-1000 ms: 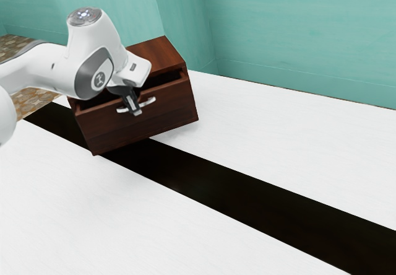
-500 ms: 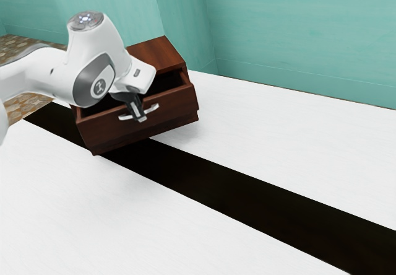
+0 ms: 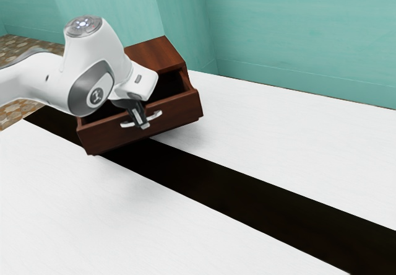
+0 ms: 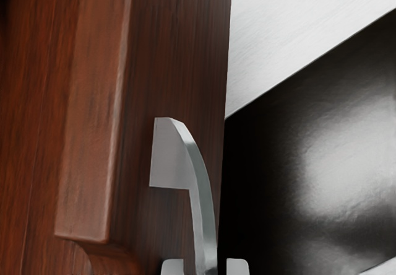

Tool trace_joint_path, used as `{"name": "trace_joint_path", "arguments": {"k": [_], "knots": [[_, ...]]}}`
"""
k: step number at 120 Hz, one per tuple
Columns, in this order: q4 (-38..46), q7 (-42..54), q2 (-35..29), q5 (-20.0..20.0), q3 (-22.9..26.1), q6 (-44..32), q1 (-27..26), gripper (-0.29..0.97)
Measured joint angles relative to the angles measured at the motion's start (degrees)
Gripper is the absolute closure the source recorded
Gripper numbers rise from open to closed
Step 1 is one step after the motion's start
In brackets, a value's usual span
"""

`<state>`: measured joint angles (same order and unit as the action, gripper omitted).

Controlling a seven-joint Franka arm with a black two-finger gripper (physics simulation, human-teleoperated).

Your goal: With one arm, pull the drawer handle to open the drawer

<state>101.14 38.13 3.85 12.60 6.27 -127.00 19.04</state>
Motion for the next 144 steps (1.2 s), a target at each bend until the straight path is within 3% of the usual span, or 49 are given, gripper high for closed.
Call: {"name": "trace_joint_path", "arguments": {"k": [144], "knots": [[6.3,-4.1,-5.6,-0.1,2.2,-0.5,0.2,0.79]]}}
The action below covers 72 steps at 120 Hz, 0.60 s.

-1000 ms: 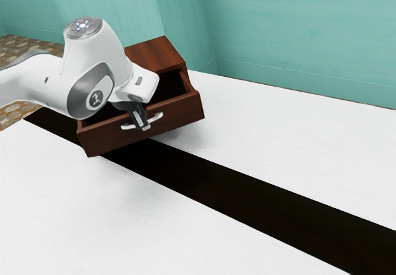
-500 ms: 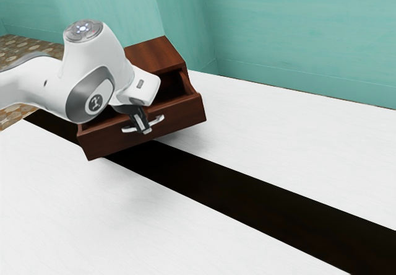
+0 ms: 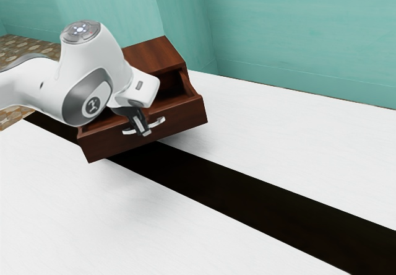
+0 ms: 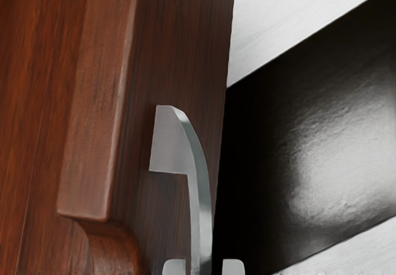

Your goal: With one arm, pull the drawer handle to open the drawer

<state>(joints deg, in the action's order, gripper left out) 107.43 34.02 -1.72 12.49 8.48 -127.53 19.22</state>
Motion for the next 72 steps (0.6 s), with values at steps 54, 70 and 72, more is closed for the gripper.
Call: {"name": "trace_joint_path", "arguments": {"k": [54,70,72], "knots": [[1.3,-0.2,-1.8,0.0,1.8,0.1,1.9,0.76],[2.3,-0.3,-3.7,0.2,2.0,0.1,1.4,0.75],[2.4,-0.2,-4.0,0.1,1.9,0.1,1.1,0.74]]}}
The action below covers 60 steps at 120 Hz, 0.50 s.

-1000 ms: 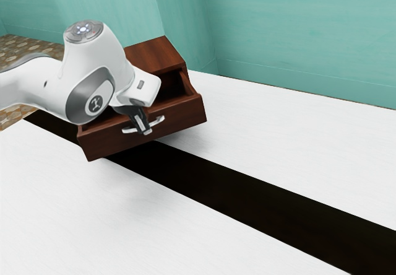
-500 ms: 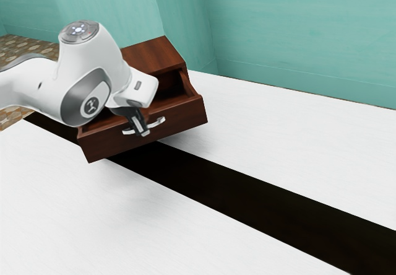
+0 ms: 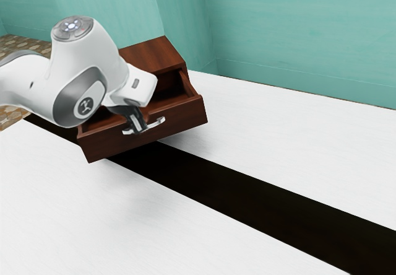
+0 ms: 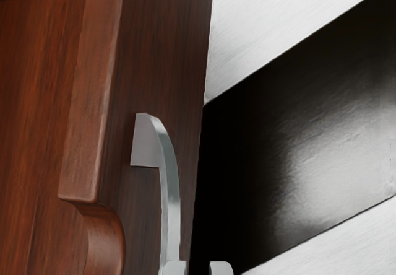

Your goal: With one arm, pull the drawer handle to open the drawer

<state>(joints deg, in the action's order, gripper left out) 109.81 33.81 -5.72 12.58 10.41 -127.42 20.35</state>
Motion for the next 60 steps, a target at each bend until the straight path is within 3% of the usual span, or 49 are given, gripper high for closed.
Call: {"name": "trace_joint_path", "arguments": {"k": [15,31,60], "knots": [[0.1,0.3,-1.3,-0.4,0.0,0.5,-1.7,0.63],[-4.9,0.6,-1.0,-1.1,-0.3,4.0,-1.6,0.37],[-23.9,0.8,9.2,-9.8,-3.6,16.6,1.3,0.12]]}}
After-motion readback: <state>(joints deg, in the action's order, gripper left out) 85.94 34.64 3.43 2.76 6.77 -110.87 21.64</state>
